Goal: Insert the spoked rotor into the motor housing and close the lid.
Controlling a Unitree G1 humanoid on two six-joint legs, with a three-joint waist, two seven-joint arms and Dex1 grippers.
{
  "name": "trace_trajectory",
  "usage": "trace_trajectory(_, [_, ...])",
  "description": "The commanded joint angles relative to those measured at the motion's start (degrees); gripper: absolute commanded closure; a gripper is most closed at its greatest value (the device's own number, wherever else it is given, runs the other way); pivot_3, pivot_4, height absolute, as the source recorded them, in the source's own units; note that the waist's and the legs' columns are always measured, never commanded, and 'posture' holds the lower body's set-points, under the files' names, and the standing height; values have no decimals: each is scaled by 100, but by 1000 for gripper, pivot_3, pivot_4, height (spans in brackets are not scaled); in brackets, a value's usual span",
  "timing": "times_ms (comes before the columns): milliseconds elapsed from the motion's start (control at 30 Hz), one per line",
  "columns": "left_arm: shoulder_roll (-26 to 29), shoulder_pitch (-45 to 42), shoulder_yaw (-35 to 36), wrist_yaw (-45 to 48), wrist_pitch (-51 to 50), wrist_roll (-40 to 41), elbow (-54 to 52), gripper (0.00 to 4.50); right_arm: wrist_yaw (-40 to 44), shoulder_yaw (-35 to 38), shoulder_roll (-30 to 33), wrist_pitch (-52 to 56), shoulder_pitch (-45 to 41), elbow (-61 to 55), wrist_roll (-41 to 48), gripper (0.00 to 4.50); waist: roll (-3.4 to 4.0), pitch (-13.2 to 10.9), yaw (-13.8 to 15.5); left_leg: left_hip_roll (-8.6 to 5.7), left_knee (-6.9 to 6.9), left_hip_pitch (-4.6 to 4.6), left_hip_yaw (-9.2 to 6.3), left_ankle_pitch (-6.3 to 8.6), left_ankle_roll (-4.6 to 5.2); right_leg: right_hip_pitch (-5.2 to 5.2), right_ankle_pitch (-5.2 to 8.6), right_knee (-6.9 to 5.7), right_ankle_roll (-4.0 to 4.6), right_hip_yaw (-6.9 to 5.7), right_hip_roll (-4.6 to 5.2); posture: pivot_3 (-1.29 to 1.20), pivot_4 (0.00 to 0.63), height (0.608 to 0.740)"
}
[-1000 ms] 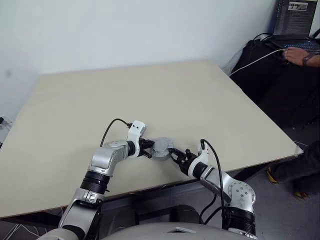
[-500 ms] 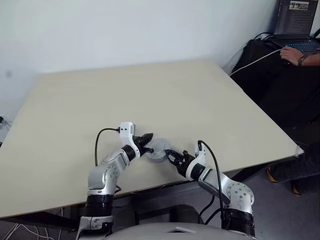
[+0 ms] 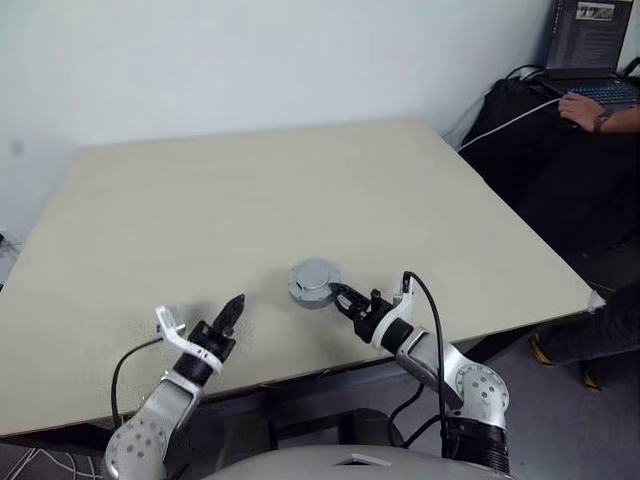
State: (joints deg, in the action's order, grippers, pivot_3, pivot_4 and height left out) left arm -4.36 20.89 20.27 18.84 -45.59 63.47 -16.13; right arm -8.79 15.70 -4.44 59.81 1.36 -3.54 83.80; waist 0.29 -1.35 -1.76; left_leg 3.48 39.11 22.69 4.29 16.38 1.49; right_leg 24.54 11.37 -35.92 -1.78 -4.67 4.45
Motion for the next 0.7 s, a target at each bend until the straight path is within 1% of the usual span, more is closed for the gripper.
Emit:
trace_trajectory(33, [-725, 115, -512, -38, 118, 411, -179, 3262, 214, -166, -89, -85, -255, -451, 461, 3279, -18, -14, 5, -1, 0, 0, 0, 0, 1, 0, 0, 0, 0, 0, 0, 0, 0, 740])
trace_trajectory(133, [-678, 159, -837, -39, 118, 598, -80, 2237, 188, -284, -29, -81, -362, -477, 538, 3279, -8, -28, 24, 2, 8, -7, -15, 1, -1, 11, 0, -1, 1, -14, 0, 0, 0, 740])
trace_trajectory(333, [-599, 52, -1140, 30, 376, 943, 40, 247, 136, -528, 114, -46, -423, -520, 684, 3279, -4, -30, 18, -1, 6, -3, -16, 1, -2, 2, 1, 0, 3, -12, -1, 0, 0, 740])
trace_trajectory(367, [-600, 39, -1182, 23, 430, 992, 34, 26, 127, -562, 136, -47, -408, -520, 698, 3279, -4, -30, 17, -3, 6, 6, -13, 1, -1, -2, 1, 0, 3, -8, -2, 0, 0, 740])
trace_trajectory(700, [-591, 8, -1493, -83, 858, 1317, 136, 26, 58, -806, 321, -63, -340, -565, 875, 3279, -4, -30, 20, -4, 8, 10, -10, 1, 0, 0, 0, -1, 2, -5, -3, 0, 0, 740])
